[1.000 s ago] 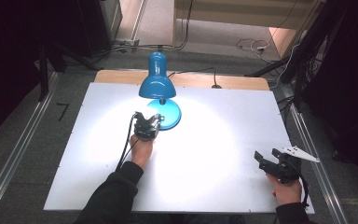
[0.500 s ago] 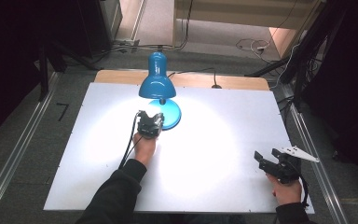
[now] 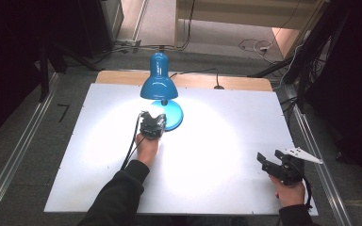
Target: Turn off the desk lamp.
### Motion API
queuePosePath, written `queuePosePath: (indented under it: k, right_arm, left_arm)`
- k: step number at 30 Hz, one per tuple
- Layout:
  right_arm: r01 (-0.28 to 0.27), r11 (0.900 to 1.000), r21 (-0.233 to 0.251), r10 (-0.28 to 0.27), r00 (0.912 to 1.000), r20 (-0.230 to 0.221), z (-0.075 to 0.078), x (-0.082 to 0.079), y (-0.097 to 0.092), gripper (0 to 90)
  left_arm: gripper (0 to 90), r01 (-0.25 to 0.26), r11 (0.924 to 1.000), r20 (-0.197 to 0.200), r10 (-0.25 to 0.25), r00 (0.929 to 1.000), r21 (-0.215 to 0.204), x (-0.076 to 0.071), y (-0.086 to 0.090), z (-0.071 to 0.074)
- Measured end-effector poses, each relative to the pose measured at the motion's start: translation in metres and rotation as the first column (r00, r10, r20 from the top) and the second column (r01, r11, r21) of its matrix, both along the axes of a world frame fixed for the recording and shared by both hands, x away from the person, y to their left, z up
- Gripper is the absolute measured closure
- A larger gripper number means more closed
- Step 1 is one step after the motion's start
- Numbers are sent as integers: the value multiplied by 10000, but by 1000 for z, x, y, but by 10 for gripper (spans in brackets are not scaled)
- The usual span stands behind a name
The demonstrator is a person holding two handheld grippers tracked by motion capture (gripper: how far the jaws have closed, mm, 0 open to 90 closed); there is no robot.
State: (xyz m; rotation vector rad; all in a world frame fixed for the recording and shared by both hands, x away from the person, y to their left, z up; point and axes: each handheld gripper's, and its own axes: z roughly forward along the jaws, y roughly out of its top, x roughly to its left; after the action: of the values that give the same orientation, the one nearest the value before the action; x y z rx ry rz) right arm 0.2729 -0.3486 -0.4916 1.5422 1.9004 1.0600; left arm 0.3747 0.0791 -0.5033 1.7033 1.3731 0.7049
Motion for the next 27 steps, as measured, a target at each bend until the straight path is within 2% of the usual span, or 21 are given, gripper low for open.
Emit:
queuePosePath:
  k: [12,14,16,18,20,25,26,27]
  right_arm:
    - [16,10000,-29,-16,10000,-20,0,0,1,215]
    - [17,10000,-29,-17,10000,-18,0,0,1,215]
    - [10,10000,-39,-10,10000,23,0,0,1,215]
    - [45,10000,1,-45,10000,13,0,0,1,215]
    - [78,10000,11,-78,10000,-41,0,1,0,215]
    - [56,10000,-22,-57,10000,-11,0,0,1,215]
    - [69,10000,-28,-69,10000,3,0,0,1,215]
    - [69,10000,-26,-69,10000,0,0,0,1,215]
  left_arm:
    - [900,-106,9999,-85,107,9999,108,5,0,0]
    - [900,-297,9996,-165,297,9994,-17,10,3,1]
    - [900,-266,9993,-294,258,9992,-262,14,4,1]
    - [900,-308,9994,-228,304,9993,-186,14,4,1]
    - [900,-394,9986,-108,390,9992,-355,13,7,5]
    - [900,-486,9981,21,487,9988,-377,10,12,10]
    - [878,-534,9978,33,536,9986,-391,9,13,11]
    - [796,-474,9978,72,477,9988,-470,8,15,12]
